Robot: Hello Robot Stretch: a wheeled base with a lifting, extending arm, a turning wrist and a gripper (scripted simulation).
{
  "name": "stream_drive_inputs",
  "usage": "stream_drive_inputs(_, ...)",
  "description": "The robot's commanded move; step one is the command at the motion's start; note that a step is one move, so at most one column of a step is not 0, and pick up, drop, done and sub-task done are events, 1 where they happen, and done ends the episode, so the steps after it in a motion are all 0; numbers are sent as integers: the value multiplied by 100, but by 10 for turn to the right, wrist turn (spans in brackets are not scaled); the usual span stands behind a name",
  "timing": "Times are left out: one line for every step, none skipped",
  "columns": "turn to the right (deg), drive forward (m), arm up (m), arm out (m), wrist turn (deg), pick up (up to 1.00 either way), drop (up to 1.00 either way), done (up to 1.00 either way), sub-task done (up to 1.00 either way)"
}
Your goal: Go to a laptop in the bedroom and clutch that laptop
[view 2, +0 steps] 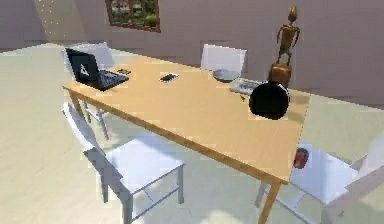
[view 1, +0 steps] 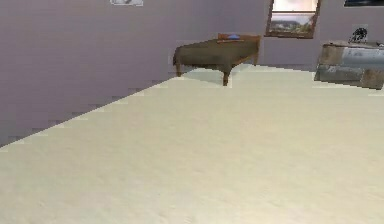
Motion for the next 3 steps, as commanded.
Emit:
stream_drive_inputs(120,0,0,0,0,0,0,0,0)
stream_drive_inputs(0,20,0,0,0,0,0,0,0)
stream_drive_inputs(0,70,0,0,0,0,0,0,0)
